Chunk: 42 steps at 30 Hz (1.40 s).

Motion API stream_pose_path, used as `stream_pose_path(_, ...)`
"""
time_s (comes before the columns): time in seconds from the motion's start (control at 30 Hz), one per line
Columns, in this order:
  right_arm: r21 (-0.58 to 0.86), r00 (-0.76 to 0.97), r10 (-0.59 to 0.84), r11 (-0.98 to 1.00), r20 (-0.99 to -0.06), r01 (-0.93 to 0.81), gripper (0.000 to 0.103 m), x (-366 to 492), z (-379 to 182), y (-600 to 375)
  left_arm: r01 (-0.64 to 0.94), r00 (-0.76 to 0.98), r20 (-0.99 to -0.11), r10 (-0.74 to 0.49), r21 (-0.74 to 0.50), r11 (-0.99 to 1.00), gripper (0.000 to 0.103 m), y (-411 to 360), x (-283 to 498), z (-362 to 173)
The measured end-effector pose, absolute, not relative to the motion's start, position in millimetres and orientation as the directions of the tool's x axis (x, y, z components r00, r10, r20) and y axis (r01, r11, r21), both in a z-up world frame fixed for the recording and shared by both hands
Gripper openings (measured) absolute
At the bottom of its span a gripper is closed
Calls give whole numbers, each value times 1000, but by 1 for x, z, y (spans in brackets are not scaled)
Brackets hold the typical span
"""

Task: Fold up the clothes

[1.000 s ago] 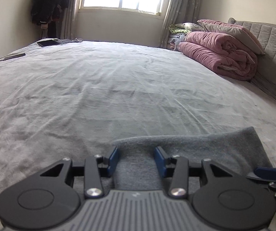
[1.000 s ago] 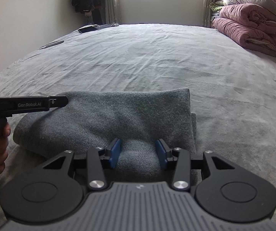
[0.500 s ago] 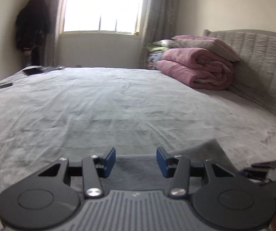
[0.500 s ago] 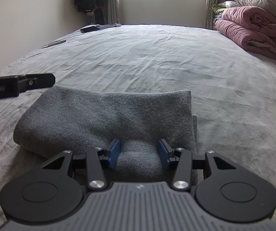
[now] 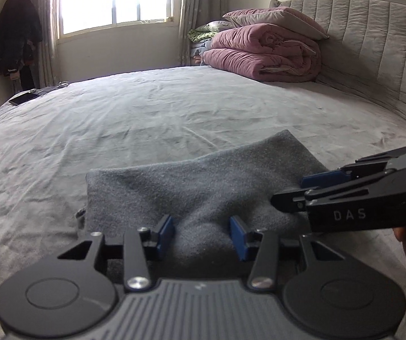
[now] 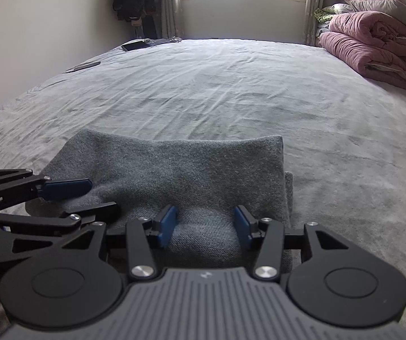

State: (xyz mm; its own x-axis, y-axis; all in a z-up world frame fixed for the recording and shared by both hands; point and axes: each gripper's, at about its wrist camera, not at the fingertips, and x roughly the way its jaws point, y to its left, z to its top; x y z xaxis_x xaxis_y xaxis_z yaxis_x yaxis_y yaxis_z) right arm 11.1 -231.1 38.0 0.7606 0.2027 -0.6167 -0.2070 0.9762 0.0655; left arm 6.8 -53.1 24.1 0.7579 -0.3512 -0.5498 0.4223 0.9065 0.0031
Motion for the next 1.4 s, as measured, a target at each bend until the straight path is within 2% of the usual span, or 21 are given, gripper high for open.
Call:
stream_pose_path(0.1, 49, 757, 182, 980, -627, -194, 55, 12, 44, -226, 417, 751, -554, -361, -27, 909, 47, -50, 8, 26)
stream_pose_path(0.13, 52, 756, 179, 981, -629, -189, 59, 12, 47, -226, 414, 748, -555, -364, -38, 909, 47, -48, 8, 26)
stream_pose_path(0.23, 7, 758, 145, 983, -636, -182, 78, 10, 63, -220, 408, 745, -558, -365, -52, 912, 47, -46, 9, 27)
stream_pose_path(0.3, -65, 775, 95, 983, -625, -173, 83, 3, 76, -215, 403, 744, -560, -364, -59, 913, 47, -46, 10, 28)
stream_pose_path(0.37, -140, 787, 53, 975, -615, -175, 103, -5, 89, -209, 393, 743, -562, -363, -74, 917, 47, -46, 11, 29)
stream_pose_path(0.47, -234, 783, 63, 937, -618, -260, 103, -19, 98, -198, 374, 745, -564, -357, -91, 923, 49, -45, 14, 30)
stream_pose_path(0.67, -235, 734, 112, 906, -670, -353, 103, -38, 103, -190, 324, 752, -568, -335, -123, 938, 52, -44, 25, 33)
stream_pose_path(0.83, -283, 724, 166, 844, -670, -455, 103, -65, 114, -181, 285, 769, -563, -302, -121, 951, 52, -41, 30, 36)
stream_pose_path(1.13, -321, 781, 95, 876, -618, -360, 103, -61, 126, -198, 214, 799, -550, -244, -119, 969, 52, -32, 36, 41)
stream_pose_path(1.23, -407, 798, 27, 849, -602, -336, 103, -59, 113, -191, 194, 809, -542, -226, -118, 974, 52, -30, 36, 43)
stream_pose_path(1.4, -303, 747, 131, 858, -652, -415, 103, -50, 110, -191, 209, 824, -520, -226, -92, 974, 52, -35, 31, 48)
